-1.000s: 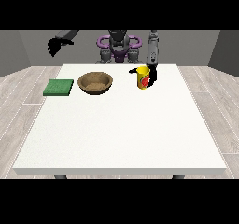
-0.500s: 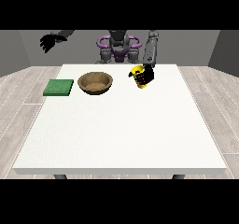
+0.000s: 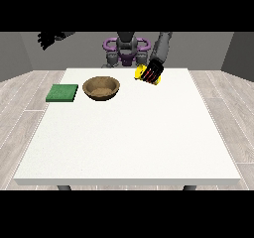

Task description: Pick the cup and pour the ball into the bowl, then pick the bowl and place it on the pad

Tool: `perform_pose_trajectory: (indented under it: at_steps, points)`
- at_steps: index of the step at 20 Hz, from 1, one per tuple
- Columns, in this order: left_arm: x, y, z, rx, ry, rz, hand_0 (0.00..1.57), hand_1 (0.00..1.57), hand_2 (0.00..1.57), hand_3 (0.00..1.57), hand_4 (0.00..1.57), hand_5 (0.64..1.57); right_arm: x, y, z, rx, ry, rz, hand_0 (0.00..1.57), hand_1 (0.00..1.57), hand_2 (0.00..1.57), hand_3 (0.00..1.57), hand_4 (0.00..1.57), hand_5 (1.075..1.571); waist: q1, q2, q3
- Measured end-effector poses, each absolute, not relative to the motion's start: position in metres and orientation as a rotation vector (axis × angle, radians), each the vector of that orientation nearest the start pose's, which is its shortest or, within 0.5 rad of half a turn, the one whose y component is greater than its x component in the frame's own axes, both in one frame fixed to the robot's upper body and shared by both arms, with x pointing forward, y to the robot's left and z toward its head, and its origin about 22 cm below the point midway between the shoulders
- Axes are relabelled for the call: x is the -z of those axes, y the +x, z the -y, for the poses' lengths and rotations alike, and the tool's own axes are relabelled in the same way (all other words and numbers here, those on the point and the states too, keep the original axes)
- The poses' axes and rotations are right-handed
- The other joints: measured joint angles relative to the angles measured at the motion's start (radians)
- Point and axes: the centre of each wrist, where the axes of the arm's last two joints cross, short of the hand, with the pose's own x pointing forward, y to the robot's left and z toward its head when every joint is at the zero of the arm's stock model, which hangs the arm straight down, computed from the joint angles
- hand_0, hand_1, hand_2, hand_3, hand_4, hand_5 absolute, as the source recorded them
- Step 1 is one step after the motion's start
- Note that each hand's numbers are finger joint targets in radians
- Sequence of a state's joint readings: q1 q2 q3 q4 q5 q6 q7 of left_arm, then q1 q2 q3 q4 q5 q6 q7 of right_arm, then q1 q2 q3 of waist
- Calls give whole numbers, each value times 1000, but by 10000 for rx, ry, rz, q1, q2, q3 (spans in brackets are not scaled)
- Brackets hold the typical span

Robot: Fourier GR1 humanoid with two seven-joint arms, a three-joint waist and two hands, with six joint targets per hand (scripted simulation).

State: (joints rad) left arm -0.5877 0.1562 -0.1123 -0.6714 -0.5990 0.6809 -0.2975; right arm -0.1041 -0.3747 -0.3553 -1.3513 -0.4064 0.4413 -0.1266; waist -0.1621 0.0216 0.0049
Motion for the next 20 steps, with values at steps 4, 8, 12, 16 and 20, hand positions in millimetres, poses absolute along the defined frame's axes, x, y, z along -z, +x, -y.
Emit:
perform_pose_trajectory:
  at_steps: [4,8,12,16,20]
  points:
    - [36,371,-201,8573,10863,16165,1221,1221,1571,1456,1140,1568,-26,253,399,197,1146,16724,0,0,0,0,644,1566,96,-609,0]
    - [30,379,-161,10232,11573,15294,1005,1005,1571,1283,1051,1567,-14,251,404,508,803,16202,0,0,0,0,643,1565,524,-1084,-13]
    - [17,384,-123,11451,12098,14546,786,786,1571,1252,1061,1569,-5,243,417,810,583,15780,0,0,0,0,651,1564,838,-1440,-26]
    - [4,384,-90,11980,12881,13937,804,804,1571,1232,904,1570,2,248,410,722,912,15788,0,0,0,0,657,1562,621,-1374,-34]
    - [6,370,-68,12840,13741,13473,415,415,1508,1286,702,1565,5,256,404,594,1009,15778,0,0,0,0,669,1561,462,-1345,-37]
